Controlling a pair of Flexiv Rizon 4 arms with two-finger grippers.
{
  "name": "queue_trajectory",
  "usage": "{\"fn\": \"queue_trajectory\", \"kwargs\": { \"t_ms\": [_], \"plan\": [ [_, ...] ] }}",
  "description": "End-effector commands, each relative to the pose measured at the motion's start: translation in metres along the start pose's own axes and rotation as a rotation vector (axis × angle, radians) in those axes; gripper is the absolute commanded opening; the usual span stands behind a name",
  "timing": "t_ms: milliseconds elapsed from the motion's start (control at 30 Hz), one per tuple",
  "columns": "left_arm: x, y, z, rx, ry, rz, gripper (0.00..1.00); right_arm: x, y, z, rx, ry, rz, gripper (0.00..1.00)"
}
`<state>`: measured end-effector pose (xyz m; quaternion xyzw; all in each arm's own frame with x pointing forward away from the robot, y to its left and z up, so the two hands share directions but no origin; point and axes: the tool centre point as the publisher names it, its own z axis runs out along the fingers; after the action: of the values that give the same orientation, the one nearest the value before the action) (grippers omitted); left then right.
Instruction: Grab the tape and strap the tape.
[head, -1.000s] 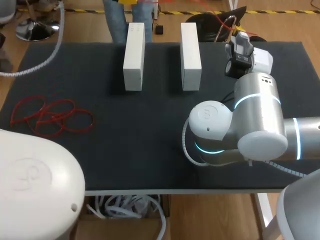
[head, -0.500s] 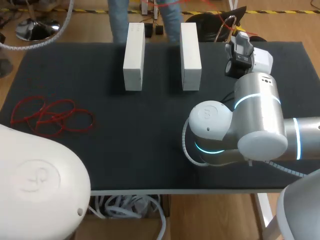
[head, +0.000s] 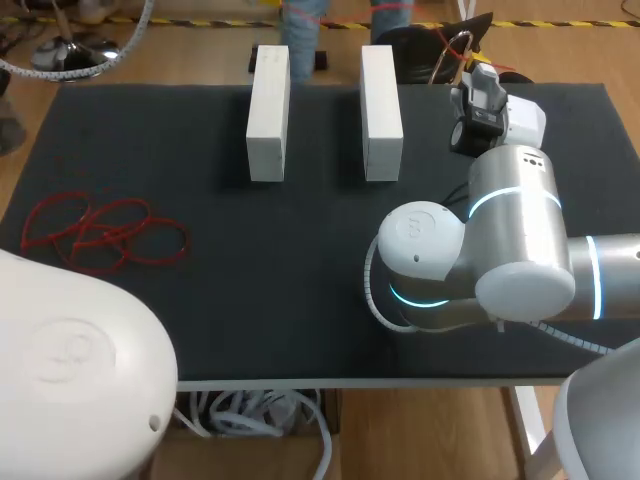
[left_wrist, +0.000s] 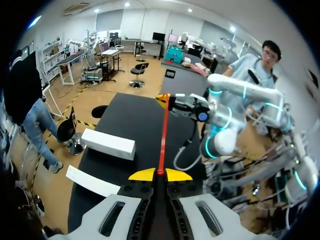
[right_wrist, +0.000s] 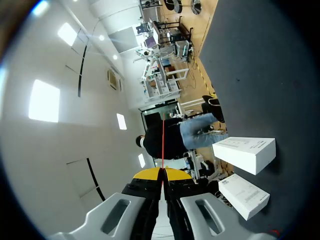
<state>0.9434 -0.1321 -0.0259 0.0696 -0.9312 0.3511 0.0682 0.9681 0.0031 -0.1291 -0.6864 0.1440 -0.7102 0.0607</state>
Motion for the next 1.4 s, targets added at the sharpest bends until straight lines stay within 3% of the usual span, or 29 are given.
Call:
{"fn": "queue_trajectory", "kwargs": {
  "t_ms": [33, 733, 967, 1200, 1400],
  "plan": [
    [0.002, 0.003, 0.001, 0.024, -0.006, 0.011, 0.00, 0.002, 0.001, 0.000, 0.002, -0.004, -0.002, 0.00],
    [0.002, 0.003, 0.001, 0.024, -0.006, 0.011, 0.00, 0.002, 0.001, 0.000, 0.002, -0.004, -0.002, 0.00],
    [0.002, 0.003, 0.001, 0.024, -0.006, 0.011, 0.00, 0.034, 0.005, 0.006, 0.019, 0.063, -0.240, 0.00],
    [0.002, 0.003, 0.001, 0.024, -0.006, 0.011, 0.00, 0.053, 0.012, 0.008, 0.026, 0.059, -0.544, 0.00],
    [0.002, 0.003, 0.001, 0.024, -0.006, 0.011, 0.00, 0.071, 0.005, 0.011, 0.115, 0.071, -0.726, 0.00]
  ]
}}
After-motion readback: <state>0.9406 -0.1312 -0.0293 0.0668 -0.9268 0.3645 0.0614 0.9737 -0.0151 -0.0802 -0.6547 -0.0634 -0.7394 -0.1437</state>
